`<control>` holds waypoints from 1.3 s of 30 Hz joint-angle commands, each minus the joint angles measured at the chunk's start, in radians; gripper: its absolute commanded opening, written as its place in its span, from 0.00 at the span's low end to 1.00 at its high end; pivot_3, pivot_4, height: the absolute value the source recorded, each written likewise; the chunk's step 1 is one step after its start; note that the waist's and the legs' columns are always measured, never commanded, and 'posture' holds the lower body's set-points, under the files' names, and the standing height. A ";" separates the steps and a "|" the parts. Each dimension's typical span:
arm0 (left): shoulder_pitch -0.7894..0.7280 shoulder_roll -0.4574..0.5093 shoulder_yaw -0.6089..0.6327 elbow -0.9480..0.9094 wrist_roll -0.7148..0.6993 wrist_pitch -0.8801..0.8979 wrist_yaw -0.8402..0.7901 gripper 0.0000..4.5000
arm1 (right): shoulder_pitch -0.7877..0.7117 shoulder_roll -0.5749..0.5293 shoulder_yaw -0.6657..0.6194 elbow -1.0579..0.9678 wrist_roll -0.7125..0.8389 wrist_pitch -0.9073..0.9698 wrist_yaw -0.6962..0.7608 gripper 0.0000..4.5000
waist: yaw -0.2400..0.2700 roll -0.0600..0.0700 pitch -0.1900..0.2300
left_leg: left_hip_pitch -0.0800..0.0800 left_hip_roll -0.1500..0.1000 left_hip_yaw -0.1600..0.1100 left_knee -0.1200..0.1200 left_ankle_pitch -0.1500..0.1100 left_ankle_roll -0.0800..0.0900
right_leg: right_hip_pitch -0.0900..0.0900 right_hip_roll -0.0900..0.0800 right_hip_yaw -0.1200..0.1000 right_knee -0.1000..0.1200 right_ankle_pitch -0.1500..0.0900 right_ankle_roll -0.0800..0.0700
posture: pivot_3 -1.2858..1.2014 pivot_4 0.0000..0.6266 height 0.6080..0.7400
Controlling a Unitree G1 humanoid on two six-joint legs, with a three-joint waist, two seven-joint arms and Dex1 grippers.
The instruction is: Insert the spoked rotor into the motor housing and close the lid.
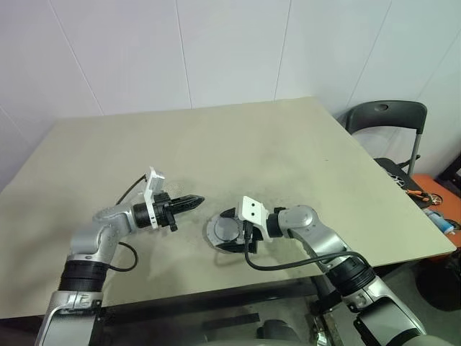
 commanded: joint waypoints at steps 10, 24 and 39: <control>0.059 0.022 -0.191 -0.050 0.146 -0.066 -0.028 0.00 | 0.075 -0.027 0.093 0.169 -0.108 0.088 -0.016 0.99 | 0.002 0.001 0.000 | 0.000 0.000 0.000 0.000 0.000 0.000 | 0.000 0.000 0.000 0.000 0.000 -0.001 | 0.52 0.00 1.00; 0.067 -0.007 -0.209 0.059 0.185 -0.173 -0.053 0.00 | 0.069 -0.023 0.079 0.151 -0.090 0.118 -0.020 0.99 | 0.005 0.004 -0.004 | 0.000 0.000 0.000 0.001 0.000 0.000 | 0.000 0.000 0.000 0.000 0.000 -0.001 | 0.52 0.00 1.00; 0.041 -0.011 -0.197 0.179 0.201 -0.248 -0.095 0.00 | 0.058 -0.012 0.028 0.065 -0.009 0.247 -0.001 0.99 | 0.007 0.002 -0.006 | 0.000 0.000 0.000 0.000 0.000 0.000 | 0.000 0.000 0.000 0.000 0.000 0.000 | 0.52 0.00 1.00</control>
